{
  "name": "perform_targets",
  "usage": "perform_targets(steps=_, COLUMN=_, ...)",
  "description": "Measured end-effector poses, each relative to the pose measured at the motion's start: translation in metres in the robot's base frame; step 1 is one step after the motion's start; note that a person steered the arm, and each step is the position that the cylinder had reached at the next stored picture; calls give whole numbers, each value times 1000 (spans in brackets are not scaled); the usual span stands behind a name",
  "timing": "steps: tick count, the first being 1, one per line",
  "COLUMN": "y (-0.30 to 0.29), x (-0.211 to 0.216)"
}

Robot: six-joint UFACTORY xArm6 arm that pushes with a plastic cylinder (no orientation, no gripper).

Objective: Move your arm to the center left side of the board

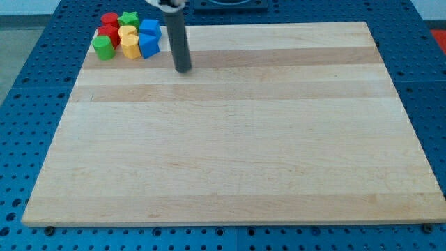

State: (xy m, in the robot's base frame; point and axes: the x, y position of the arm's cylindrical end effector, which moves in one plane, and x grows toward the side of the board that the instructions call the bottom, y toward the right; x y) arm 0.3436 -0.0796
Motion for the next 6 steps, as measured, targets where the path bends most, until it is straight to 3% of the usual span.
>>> perform_targets(steps=1, y=-11, x=68)
perform_targets(steps=3, y=-221, x=110)
perform_targets(steps=6, y=-225, x=101)
